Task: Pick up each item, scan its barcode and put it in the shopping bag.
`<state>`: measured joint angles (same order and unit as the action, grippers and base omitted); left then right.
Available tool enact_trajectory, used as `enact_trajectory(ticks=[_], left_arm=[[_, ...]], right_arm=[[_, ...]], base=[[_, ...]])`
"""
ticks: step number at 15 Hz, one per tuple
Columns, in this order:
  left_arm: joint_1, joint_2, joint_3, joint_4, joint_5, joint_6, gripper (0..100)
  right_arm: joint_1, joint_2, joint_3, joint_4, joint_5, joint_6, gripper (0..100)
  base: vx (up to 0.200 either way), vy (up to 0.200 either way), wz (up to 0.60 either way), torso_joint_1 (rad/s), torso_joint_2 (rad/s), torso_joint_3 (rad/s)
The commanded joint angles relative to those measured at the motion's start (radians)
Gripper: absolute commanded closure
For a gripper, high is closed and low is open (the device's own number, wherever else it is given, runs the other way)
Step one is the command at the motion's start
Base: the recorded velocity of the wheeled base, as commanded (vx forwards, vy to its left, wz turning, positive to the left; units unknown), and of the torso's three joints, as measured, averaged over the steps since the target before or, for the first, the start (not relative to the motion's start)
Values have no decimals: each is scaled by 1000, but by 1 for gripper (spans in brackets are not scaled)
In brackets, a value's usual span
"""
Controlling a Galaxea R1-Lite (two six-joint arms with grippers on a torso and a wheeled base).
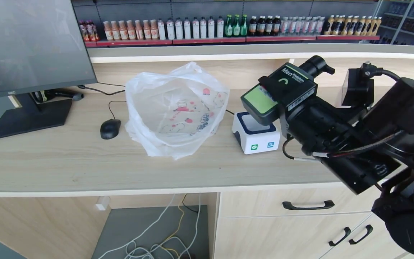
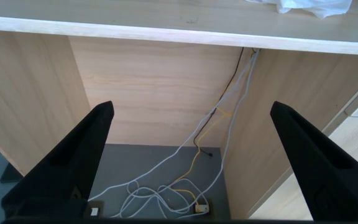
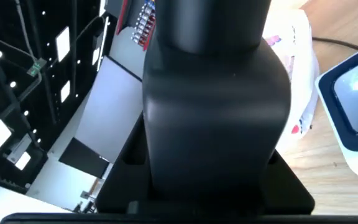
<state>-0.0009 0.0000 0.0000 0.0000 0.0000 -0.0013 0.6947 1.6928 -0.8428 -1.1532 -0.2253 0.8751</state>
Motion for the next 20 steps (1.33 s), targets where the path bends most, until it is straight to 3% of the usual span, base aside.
enact_trajectory(ticks=[1,3,5,16,20], left_arm=[[1,0,0,0,0,0,0],[1,0,0,0,0,0,0],[1,0,0,0,0,0,0],[-1,0,0,0,0,0,0],[1,0,0,0,0,0,0]], right_arm=[[-18,8,-226,233,-49,131,100],[-37,41,-384,441,-52,209,100],[-60,65,-403,503,-52,237,100],[-101,222,-438,514,-60,334,100],[-109,223,-430,514,-106,386,100]], base=[[0,0,0,0,0,0],[0,0,0,0,0,0],[0,0,0,0,0,0],[0,0,0,0,0,0],[0,0,0,0,0,0]])
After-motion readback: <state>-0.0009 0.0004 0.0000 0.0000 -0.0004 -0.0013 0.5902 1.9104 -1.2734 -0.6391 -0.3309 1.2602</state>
